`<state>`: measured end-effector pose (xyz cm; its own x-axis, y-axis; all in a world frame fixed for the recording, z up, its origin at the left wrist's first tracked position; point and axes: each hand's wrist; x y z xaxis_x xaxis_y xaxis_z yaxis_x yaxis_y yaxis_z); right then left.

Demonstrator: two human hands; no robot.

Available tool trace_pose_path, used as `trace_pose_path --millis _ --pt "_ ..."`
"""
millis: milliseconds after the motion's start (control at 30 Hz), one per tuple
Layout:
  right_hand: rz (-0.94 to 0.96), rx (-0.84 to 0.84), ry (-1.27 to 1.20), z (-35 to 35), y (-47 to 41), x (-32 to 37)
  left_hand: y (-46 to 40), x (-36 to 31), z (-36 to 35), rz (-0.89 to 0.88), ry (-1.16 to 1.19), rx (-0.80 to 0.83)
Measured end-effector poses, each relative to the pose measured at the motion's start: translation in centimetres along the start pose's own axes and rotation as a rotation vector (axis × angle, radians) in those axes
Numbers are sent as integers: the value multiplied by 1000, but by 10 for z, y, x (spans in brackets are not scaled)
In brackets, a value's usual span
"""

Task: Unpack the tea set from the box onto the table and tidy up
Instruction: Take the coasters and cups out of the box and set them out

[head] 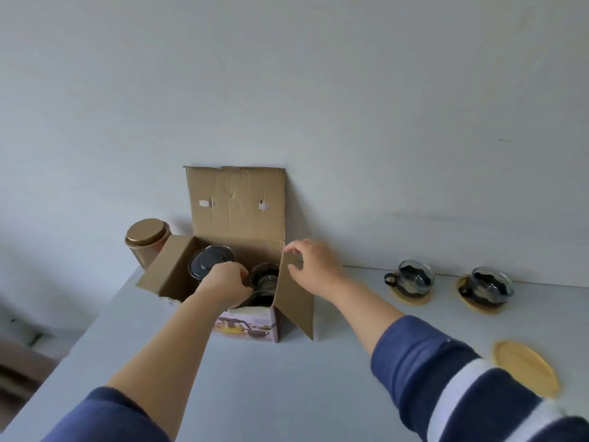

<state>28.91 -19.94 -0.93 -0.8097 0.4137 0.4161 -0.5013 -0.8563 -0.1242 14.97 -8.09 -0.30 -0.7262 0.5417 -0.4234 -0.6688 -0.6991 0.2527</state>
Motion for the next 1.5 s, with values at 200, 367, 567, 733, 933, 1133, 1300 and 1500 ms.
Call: trace_pose_path --millis 200,367,567,733,933,1133,1300,1500 --pt "165 270 410 -26 -57 37 -22 -13 -8 53 -290 234" --pt "255 513 839 -42 -85 50 -40 -13 -18 80 -412 417" --pt "280 648 999 -70 -101 54 -39 0 -23 20 -439 456" --pt "362 555 970 -65 -95 58 -35 6 -22 35 -388 454" --pt "443 348 842 -10 -89 67 -29 -5 -15 122 -247 483" --pt "266 139 631 33 -64 45 -34 -18 -19 132 -265 477" --pt "99 101 588 57 -27 9 -38 -17 -27 142 -299 375" --pt "-131 165 341 70 22 -34 -32 -20 -9 187 -233 326"
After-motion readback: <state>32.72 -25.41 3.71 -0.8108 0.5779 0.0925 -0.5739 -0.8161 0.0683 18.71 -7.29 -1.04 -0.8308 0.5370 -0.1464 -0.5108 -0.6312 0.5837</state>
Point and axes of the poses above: each hand's wrist, its own y-axis away from the middle knuckle, its own z-axis out of the back of the hand, x = y × z, and after that the axes turned 6 degrees about y, right-handed
